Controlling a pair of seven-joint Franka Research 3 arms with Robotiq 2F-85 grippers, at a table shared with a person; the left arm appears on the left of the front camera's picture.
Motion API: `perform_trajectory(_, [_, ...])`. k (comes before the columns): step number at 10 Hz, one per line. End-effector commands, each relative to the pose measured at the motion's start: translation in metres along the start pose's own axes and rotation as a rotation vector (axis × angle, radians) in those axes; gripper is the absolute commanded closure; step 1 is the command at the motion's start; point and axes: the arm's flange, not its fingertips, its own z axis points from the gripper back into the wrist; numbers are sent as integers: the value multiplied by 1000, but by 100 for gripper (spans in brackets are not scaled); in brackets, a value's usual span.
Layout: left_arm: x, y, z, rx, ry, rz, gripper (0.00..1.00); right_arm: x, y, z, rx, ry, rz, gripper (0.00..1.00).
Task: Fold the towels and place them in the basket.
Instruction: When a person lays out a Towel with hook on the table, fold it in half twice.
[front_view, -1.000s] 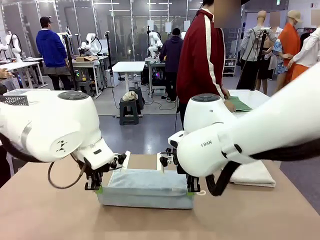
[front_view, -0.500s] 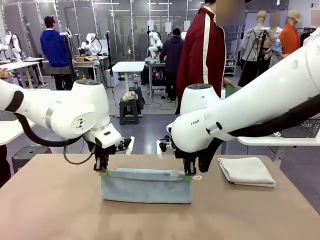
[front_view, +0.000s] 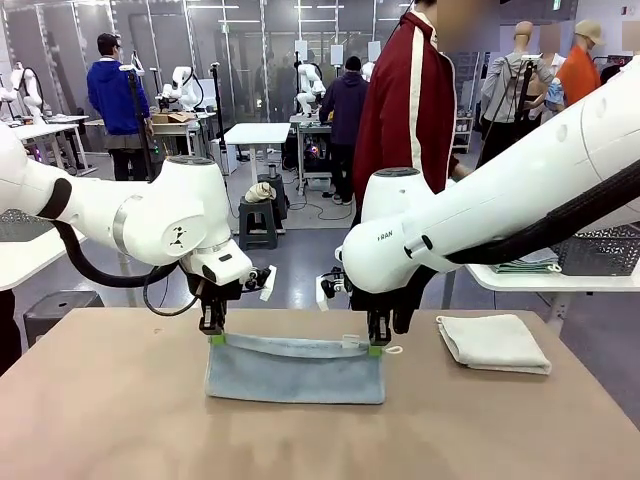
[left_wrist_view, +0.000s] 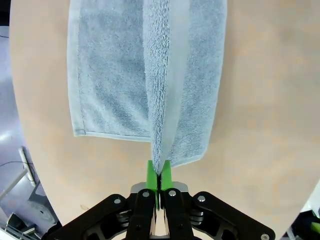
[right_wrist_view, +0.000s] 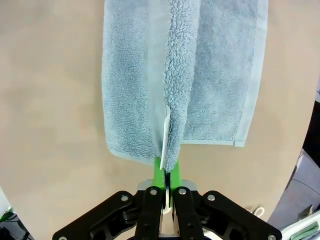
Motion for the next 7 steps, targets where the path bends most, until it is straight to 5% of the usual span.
perform_trajectory(1, [-4, -6, 2, 4, 5, 2, 100, -1, 5, 3, -5, 4, 0, 100])
perform_trajectory(7, [7, 22, -20, -8, -29, -65, 97, 2, -23, -23, -23, -11, 28, 95])
